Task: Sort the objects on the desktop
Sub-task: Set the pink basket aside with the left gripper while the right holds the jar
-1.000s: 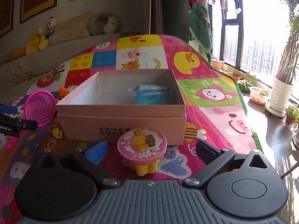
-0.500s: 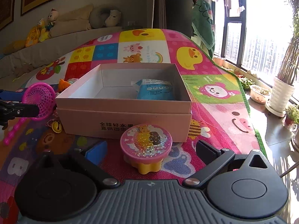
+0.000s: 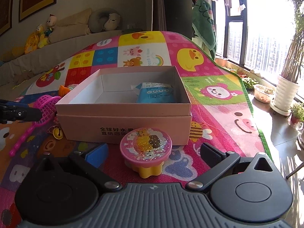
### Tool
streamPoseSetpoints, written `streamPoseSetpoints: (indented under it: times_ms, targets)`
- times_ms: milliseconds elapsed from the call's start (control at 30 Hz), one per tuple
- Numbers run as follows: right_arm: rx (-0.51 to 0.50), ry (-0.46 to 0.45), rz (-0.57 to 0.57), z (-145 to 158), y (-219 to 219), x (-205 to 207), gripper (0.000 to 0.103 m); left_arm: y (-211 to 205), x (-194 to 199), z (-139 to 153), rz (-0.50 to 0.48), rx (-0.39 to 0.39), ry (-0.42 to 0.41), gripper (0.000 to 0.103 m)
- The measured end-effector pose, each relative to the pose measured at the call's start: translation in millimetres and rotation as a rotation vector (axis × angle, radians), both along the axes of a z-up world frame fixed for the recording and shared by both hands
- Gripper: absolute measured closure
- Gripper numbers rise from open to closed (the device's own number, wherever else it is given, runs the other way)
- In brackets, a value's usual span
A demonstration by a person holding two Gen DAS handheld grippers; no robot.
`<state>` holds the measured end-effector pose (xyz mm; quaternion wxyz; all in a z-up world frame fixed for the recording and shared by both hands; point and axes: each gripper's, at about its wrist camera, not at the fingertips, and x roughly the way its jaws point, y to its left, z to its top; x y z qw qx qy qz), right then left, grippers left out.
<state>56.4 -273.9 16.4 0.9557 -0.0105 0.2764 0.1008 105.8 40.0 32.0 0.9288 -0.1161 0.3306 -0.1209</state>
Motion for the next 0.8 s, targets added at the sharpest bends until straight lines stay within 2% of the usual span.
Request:
streamPoseSetpoints:
  times_ms: [67, 133, 167, 267, 300, 367, 467, 633, 767, 800]
  targets:
    - [0.004, 0.001, -0.001, 0, -1, 0, 0.000, 13, 10, -5, 0.050, -0.109, 0.053, 0.000]
    - [0.007, 0.002, -0.001, 0, -1, 0, 0.000, 21, 16, -9, 0.079, -0.191, 0.089, 0.000]
    - [0.008, 0.002, -0.001, 0, -1, 0, 0.000, 22, 19, -10, 0.093, -0.206, 0.104, 0.000]
    - [0.014, 0.008, 0.002, 0, -2, 1, 0.000, 19, 25, -15, 0.114, -0.201, 0.134, 0.000]
    - [0.018, 0.012, 0.000, 0, -2, 2, 0.000, 18, 26, -16, 0.115, -0.204, 0.139, 0.002]
    - [0.023, 0.014, -0.002, 0, -3, 2, 0.000, 17, 25, -17, 0.107, -0.206, 0.139, 0.015]
    - [0.023, 0.014, -0.003, -1, -3, 3, 0.000, 15, 20, -15, 0.095, -0.190, 0.129, 0.015]
    - [0.012, 0.012, -0.003, -1, -2, 2, 0.000, 10, -3, -12, 0.116, -0.042, 0.131, 0.015]
    - [-0.007, 0.012, 0.003, -1, 2, 2, 0.000, -1, -40, -11, 0.202, 0.207, 0.108, 0.015]
    - [-0.014, 0.014, 0.006, -1, 3, 3, 0.000, -3, -49, -11, 0.218, 0.244, 0.098, 0.015]
